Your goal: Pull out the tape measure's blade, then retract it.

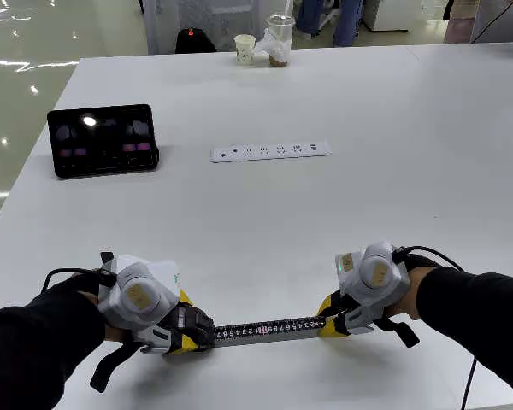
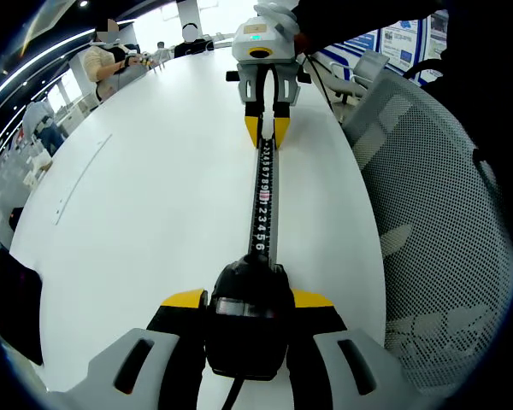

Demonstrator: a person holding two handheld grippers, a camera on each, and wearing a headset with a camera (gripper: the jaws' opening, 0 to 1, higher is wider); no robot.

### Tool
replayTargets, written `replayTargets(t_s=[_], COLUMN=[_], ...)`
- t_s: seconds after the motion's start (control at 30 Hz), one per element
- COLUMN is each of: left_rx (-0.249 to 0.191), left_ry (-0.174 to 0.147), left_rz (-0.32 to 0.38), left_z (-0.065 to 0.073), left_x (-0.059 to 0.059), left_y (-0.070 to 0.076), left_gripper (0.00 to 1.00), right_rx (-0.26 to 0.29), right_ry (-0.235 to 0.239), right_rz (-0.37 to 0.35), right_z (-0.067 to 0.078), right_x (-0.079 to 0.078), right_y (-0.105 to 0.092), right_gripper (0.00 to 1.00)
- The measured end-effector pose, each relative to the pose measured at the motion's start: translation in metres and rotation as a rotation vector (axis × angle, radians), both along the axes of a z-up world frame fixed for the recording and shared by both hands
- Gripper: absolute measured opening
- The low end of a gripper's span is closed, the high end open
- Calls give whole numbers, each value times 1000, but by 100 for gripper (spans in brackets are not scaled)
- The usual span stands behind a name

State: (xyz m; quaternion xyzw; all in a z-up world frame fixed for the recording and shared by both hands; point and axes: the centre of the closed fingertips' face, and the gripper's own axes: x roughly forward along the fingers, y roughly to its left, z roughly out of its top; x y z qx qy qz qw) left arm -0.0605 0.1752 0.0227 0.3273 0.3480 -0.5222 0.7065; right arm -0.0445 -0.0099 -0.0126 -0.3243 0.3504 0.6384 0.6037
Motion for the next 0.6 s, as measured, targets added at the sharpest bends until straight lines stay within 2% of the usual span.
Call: replayTargets(t_s=[0.6], left_rx=[2], left_ry=[1], left_rz=[1], left_z=[1], left_x=[-1], left_y=[0], left_gripper=[30], right_rx=[-3], right_ry=[-5], right_rz=[-8], right_z=[0], right_x=[1], right_y=[-15], right_gripper=[11])
